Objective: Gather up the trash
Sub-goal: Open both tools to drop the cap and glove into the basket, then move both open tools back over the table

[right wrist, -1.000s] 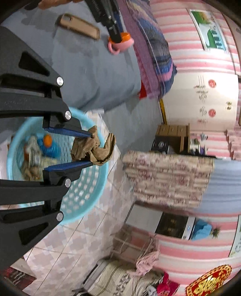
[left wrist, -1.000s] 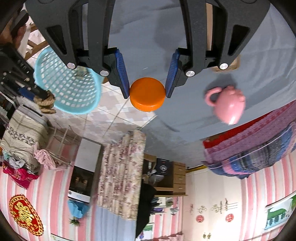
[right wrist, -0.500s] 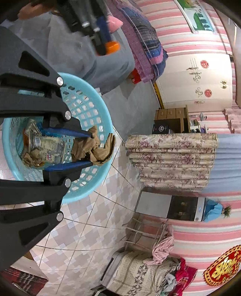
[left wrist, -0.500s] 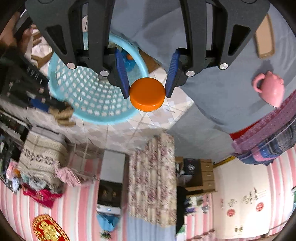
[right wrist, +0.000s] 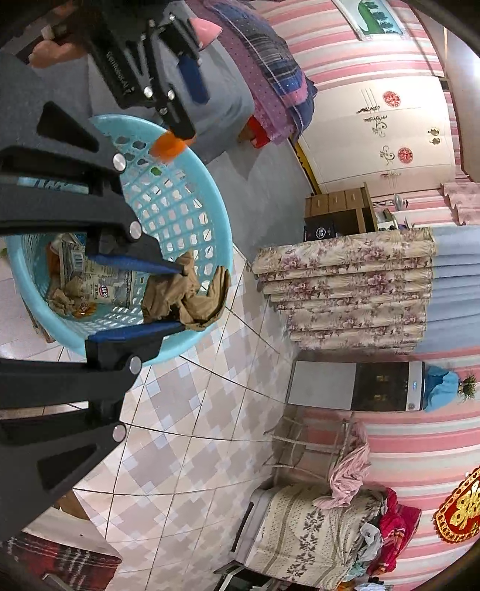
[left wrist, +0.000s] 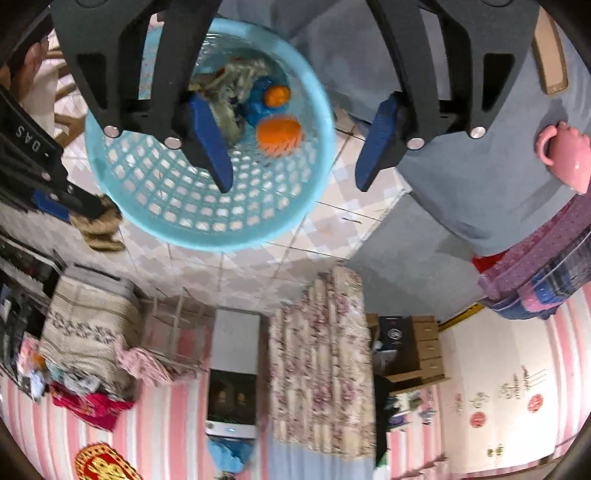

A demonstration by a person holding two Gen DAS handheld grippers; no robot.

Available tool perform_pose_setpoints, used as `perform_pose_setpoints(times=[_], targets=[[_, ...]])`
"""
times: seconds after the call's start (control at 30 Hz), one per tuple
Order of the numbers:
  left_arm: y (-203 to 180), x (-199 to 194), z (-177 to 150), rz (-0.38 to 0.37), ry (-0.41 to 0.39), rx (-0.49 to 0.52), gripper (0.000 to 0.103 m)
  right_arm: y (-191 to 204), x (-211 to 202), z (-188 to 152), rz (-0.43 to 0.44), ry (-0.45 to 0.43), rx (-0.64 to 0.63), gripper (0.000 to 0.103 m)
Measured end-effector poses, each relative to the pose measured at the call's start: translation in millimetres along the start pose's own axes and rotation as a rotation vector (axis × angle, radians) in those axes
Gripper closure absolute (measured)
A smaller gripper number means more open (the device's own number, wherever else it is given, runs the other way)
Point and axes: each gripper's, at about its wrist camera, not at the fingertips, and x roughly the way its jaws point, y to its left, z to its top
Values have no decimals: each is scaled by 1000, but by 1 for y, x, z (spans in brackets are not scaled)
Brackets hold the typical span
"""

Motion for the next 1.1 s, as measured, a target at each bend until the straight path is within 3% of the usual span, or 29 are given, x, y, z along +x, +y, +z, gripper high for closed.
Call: perform_pose_setpoints(times=[0.07, 0.23, 0.6, 0.7, 0.73, 0.77, 0.97, 1.1], targets=[[10, -3, 0, 24, 0, -13, 33, 0, 1, -1, 3, -2, 3, 77], [37, -26, -1, 99, -54, -62, 13, 14, 6, -5, -8, 10, -11, 77], [73, -43, -5, 163, -78, -138, 8, 37, 25, -13, -28, 45, -11, 73], [75, -42, -7, 162, -72, -148, 8, 38, 31, -14, -12, 66, 10, 53], [74, -42, -8, 164, -71, -144, 8, 39, 31, -14, -16, 61, 9, 35], [73, -42, -9, 169, -72, -138, 7, 40, 29, -14, -20, 48, 4, 26], [69, -45, -12, 182, -79, -118, 6, 44, 24, -15, -29, 15, 0, 8], [76, -52, -20, 194, -72, -126, 6, 44, 22, -15, -43, -4, -6, 5]])
